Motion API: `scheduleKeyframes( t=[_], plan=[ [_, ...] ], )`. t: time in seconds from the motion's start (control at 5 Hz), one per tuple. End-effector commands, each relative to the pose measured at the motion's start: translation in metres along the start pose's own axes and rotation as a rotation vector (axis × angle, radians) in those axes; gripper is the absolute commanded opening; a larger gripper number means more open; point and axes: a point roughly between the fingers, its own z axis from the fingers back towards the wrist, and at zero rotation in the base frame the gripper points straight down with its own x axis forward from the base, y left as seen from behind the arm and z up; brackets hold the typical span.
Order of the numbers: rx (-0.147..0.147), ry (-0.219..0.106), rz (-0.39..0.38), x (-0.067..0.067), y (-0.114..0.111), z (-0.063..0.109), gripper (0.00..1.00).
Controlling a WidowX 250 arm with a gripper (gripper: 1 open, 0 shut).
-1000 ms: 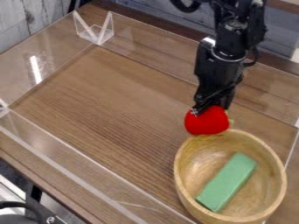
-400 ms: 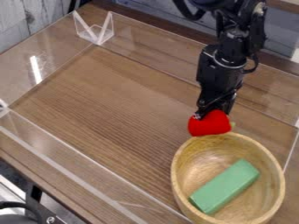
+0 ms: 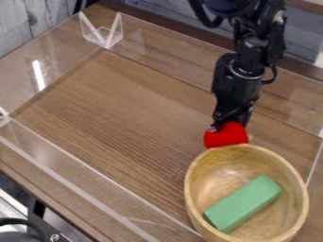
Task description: Move the red object to the right side of the table
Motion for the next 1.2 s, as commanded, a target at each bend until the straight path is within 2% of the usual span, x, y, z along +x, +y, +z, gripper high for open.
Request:
scheduleKeyframes(
  t=[0.0, 0.2, 0.4, 1.0],
  plan=[
    [-0.015, 0.010, 0.025, -0.007, -0.005, 0.002, 0.00],
    [-0.002, 0.015, 0.051, -0.007, -0.007, 0.004, 0.00],
    [0.000, 0.012, 0.061, -0.004, -0.007, 0.007, 1.00],
    [-0.014, 0.016, 0.095, 0.009, -0.008, 0.025, 1.00]
  ],
)
